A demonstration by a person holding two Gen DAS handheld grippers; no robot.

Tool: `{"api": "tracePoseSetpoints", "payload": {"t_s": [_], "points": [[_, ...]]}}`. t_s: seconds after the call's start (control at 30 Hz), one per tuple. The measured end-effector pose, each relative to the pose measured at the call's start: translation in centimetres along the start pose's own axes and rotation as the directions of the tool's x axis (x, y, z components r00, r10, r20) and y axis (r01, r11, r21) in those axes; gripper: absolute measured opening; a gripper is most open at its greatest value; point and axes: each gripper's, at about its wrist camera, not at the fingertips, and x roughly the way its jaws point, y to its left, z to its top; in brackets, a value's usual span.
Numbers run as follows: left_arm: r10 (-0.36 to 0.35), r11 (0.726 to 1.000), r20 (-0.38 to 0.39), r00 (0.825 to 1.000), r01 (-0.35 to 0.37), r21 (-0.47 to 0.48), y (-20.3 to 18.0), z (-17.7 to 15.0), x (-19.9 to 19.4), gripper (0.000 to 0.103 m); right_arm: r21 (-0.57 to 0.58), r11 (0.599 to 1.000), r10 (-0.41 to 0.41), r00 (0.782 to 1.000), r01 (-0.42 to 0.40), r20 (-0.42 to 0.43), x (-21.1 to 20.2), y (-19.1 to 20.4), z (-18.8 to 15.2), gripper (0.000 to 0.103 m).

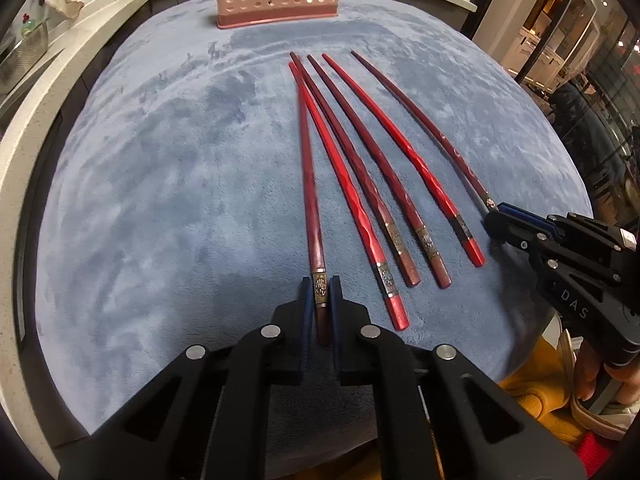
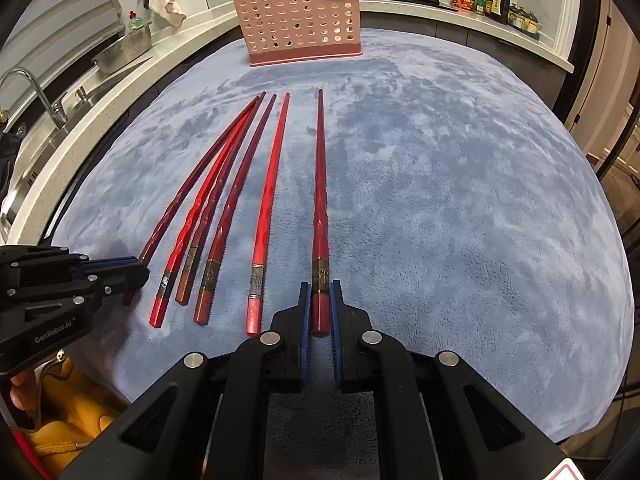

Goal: Organize utensils
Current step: 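Grasp a red chopstick with the right tool while the left tool grasps another red chopstick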

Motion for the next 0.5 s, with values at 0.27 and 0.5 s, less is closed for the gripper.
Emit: {"api": "tracePoseSetpoints", "payload": {"t_s": [0.27, 0.5], "points": [[0.034, 0.999, 0.082, 0.996, -0.033, -0.007, 0.4, 0.7, -2.0, 0.007, -0.010, 1.000, 0.009, 0.999, -0.009, 0.046, -1.3, 0.2, 0.9, 0.008], [0.047, 0.998, 0.130, 0.990, -0.039, -0.057, 1.5, 2.0, -4.2, 0.007, 0.011, 1.000, 0.009, 0.991, -0.010, 0.131, -3.8, -0.5, 3.4, 0.007]]}}
